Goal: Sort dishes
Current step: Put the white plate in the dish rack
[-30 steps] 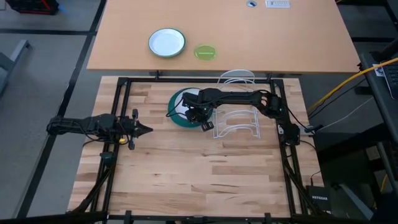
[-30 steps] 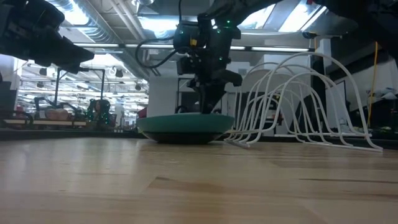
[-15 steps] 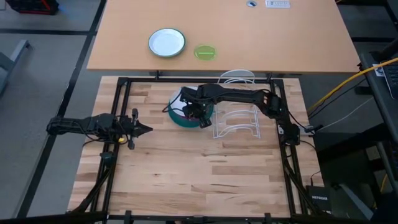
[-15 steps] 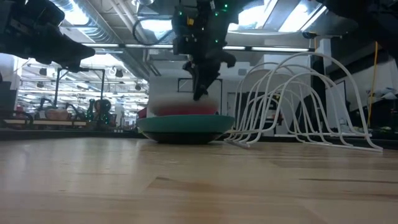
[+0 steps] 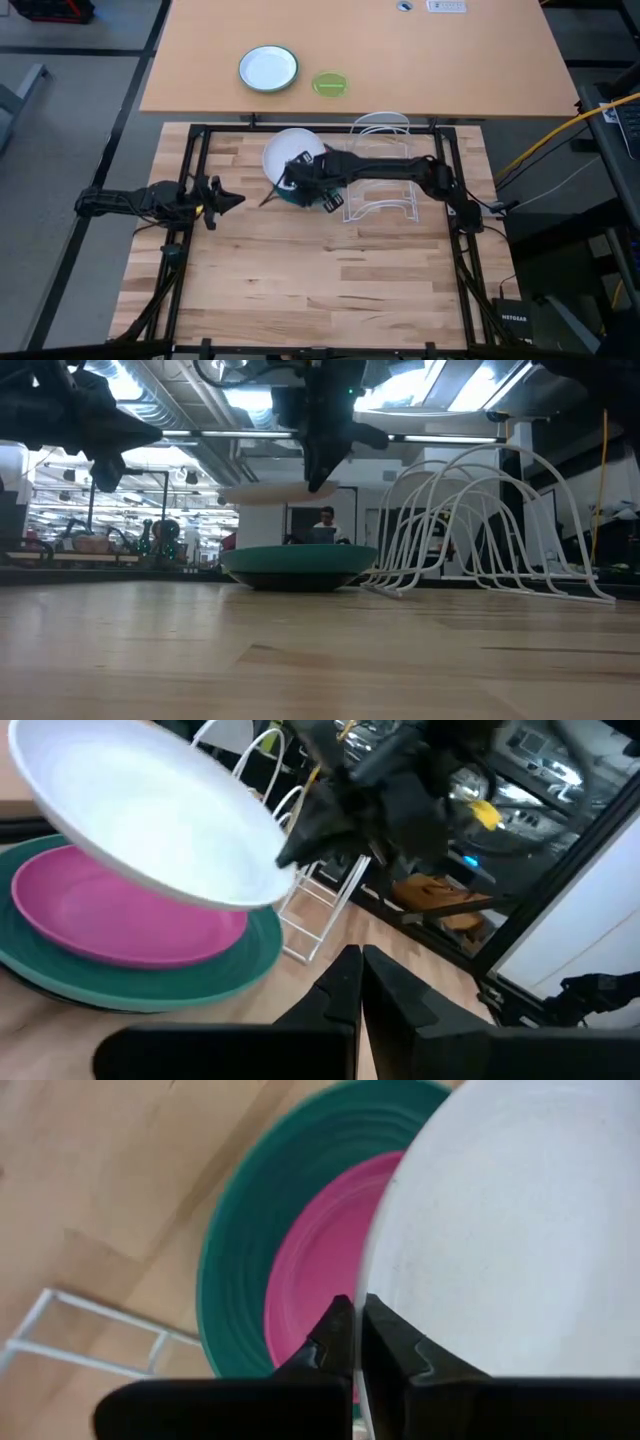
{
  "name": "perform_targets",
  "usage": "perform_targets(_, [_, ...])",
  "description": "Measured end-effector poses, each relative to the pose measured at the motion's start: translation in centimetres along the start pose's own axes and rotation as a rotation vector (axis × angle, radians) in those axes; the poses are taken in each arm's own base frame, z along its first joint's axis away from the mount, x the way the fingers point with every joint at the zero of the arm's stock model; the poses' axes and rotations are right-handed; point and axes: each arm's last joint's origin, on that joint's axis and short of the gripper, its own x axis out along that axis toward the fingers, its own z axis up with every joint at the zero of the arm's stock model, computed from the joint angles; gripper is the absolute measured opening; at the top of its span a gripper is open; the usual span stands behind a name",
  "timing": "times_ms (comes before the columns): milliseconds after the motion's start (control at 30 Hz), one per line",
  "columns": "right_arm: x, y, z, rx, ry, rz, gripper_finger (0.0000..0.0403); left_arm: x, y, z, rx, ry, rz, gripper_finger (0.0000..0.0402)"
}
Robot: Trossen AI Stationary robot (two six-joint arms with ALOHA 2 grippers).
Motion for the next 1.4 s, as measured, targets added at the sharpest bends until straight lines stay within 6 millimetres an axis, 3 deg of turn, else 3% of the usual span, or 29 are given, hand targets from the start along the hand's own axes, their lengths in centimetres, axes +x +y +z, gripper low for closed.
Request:
perform_targets(267, [-1.6, 2.9, 3.0, -0.178, 0.078, -0.117, 0.0007, 0.0, 0.3, 0.0, 0.014, -0.032, 0.078, 0.0012])
perform_targets(567, [-2.5, 4.9, 4.5, -0.251, 0.066, -0.115, 0.0007, -0.1, 0.7, 0.2, 0.024, -0.101, 0.213, 0.0133])
perform_targets(733, [-2.6, 5.0, 4.7, -0.256, 0.061, -0.121, 0.0008, -0.1, 0.9, 0.4, -0.035, -0.156, 0.285, 0.0172])
perform_targets(900, [-2.6, 4.6, 5.0, -0.250, 0.030, -0.153, 0.0007, -0.1, 0.8, 0.4, -0.128, -0.176, 0.279, 0.0179])
perform_targets(1400, [-2.7, 4.0, 5.8, -0.260, -0.038, -0.224, 0.0008, -0.1, 0.5, 1.0, -0.172, -0.238, 0.245, 0.0176])
